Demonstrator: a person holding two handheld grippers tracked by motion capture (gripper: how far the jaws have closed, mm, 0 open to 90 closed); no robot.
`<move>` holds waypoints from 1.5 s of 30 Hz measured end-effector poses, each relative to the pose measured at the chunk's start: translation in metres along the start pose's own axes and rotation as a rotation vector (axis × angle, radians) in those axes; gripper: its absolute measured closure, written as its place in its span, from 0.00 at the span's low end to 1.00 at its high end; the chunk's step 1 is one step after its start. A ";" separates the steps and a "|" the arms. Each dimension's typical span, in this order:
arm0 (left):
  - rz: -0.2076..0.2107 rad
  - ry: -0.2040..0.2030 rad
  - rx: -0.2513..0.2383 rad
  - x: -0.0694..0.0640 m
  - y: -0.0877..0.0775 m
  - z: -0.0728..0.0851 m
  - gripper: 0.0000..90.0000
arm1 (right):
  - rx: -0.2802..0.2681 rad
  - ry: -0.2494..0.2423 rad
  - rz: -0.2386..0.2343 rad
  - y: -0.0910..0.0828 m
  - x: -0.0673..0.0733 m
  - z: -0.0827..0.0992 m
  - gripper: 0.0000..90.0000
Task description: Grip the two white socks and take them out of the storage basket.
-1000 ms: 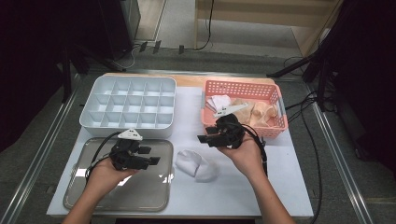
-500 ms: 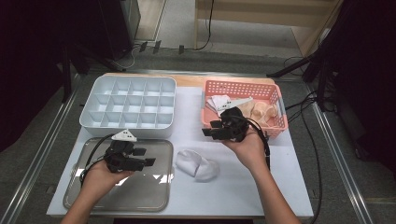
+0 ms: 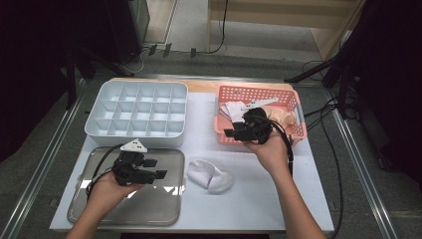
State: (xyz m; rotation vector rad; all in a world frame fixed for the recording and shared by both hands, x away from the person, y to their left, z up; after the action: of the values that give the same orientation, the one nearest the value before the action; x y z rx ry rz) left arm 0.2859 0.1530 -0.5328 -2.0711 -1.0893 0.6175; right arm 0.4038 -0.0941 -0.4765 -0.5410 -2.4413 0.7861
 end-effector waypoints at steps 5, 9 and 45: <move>-0.001 0.006 0.010 0.000 0.002 0.001 0.46 | -0.014 0.029 0.020 -0.002 -0.017 -0.004 0.61; 0.003 0.007 0.005 -0.001 0.002 0.000 0.46 | -0.005 0.034 0.043 -0.002 -0.030 -0.014 0.61; 0.010 0.021 0.012 -0.006 0.004 0.003 0.46 | 0.061 0.062 0.139 0.034 -0.094 -0.044 0.58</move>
State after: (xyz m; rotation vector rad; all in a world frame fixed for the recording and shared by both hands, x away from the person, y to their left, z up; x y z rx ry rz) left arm 0.2833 0.1477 -0.5371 -2.0695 -1.0621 0.6036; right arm 0.5105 -0.0982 -0.4995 -0.7069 -2.3342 0.8832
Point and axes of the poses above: each handheld gripper's, and its own axes: y roughly forward along the jaws, z roughly out of its underside, x roughly to its left, the point moved 9 cm from there along y, roughly forward along the jaws, and after that the axes turned 14 degrees about -z, right-handed, at the moved point
